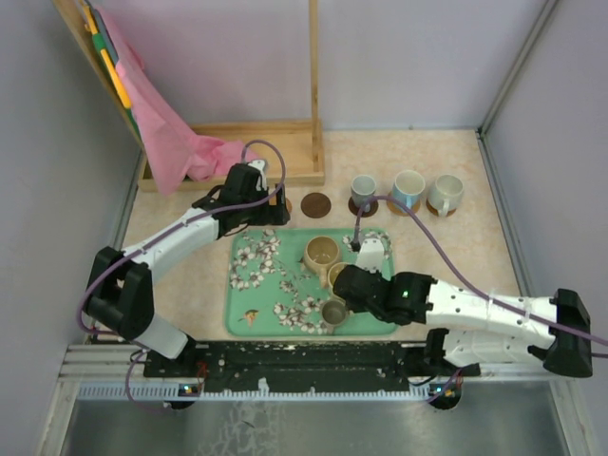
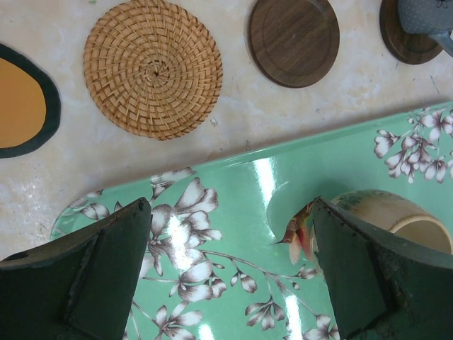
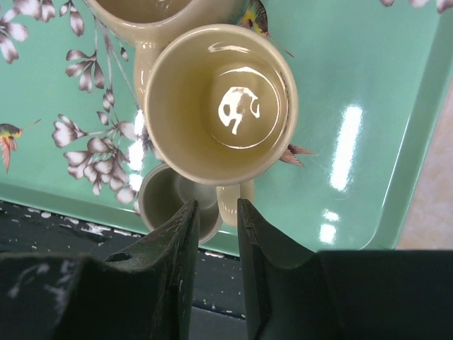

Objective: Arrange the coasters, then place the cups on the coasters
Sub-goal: Pick up the cup from the tray.

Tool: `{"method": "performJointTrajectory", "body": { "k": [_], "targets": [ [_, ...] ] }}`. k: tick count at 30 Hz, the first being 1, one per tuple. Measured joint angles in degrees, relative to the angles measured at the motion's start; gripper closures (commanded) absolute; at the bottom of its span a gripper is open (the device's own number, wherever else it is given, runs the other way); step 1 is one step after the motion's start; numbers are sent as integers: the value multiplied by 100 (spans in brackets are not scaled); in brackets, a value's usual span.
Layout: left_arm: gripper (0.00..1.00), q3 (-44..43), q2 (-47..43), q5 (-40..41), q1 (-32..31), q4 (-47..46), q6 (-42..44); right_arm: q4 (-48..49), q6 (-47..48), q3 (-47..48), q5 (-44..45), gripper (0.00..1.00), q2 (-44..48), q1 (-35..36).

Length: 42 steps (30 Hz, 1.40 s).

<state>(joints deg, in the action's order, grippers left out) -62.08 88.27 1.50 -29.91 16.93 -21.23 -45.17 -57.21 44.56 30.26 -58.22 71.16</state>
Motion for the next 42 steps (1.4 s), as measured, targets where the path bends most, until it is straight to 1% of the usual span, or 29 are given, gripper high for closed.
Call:
{"method": "performJointTrajectory", "body": {
  "k": [10, 17, 29, 31, 34, 38, 42],
  "targets": [
    [0, 9, 0, 0, 0, 0, 2, -57, -247, -195, 98, 70, -125, 37],
    [0, 24, 0, 0, -2, 2, 2, 282, -262, -367, 94, 70, -374, 37],
    [0, 24, -33, 4, 0, 9, 2, 542, -291, -407, 175, 71, -935, 50],
    [0, 24, -33, 7, 0, 13, 4, 579, -302, -407, 208, 72, -975, 63],
    [0, 26, -33, 11, 0, 22, 4, 619, -345, -407, 243, 77, -990, 70],
    [0, 26, -33, 11, 0, 24, 2, 660, -411, -420, 278, 79, -990, 70],
    [0, 26, -33, 9, 0, 24, 2, 682, -459, -452, 315, 78, -960, 68]
  ]
}}
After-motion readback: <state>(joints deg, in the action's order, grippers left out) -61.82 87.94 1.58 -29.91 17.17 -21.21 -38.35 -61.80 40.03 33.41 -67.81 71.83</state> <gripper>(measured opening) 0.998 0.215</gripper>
